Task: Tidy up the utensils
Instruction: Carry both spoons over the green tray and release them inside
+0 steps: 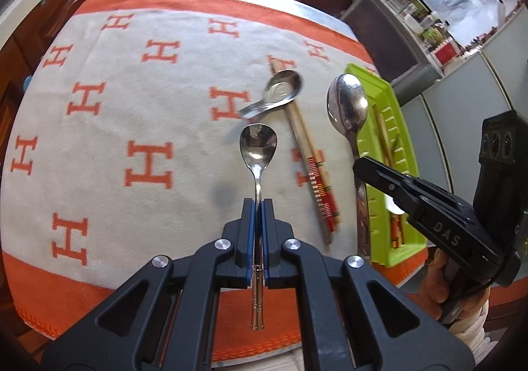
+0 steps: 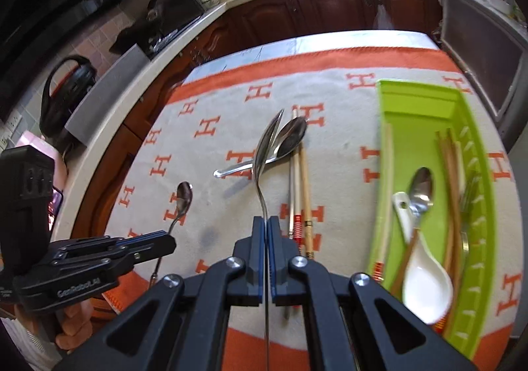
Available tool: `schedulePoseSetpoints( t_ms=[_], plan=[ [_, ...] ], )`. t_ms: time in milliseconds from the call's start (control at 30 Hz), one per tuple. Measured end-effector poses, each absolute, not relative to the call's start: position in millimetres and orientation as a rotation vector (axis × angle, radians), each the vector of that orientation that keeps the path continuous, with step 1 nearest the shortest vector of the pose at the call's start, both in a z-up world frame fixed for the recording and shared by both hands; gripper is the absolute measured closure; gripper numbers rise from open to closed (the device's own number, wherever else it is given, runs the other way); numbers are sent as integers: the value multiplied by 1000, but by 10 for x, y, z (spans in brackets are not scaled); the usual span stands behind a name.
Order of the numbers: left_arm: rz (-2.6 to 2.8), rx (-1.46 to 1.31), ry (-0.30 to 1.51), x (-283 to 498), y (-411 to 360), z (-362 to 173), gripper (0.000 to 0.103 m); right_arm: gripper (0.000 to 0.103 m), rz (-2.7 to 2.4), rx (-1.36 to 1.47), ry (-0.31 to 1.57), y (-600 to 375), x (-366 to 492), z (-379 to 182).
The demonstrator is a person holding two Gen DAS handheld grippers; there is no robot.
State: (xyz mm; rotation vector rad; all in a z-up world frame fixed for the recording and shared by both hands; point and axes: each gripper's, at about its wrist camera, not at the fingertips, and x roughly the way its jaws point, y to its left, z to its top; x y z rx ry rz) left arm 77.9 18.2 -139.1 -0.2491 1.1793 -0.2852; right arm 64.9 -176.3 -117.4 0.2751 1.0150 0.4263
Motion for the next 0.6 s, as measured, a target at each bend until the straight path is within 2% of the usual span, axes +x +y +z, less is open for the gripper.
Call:
schedulePoseSetpoints(
  t_ms=[267, 600],
  plan=[
    [-428, -201, 1174, 1023, -686, -1174, 101, 101, 238, 272, 963, -2536, 535, -947],
    [-495, -114, 1200, 1308, -1684, -1295, 101, 101, 84, 279, 1043, -3093, 681, -1410]
  ],
)
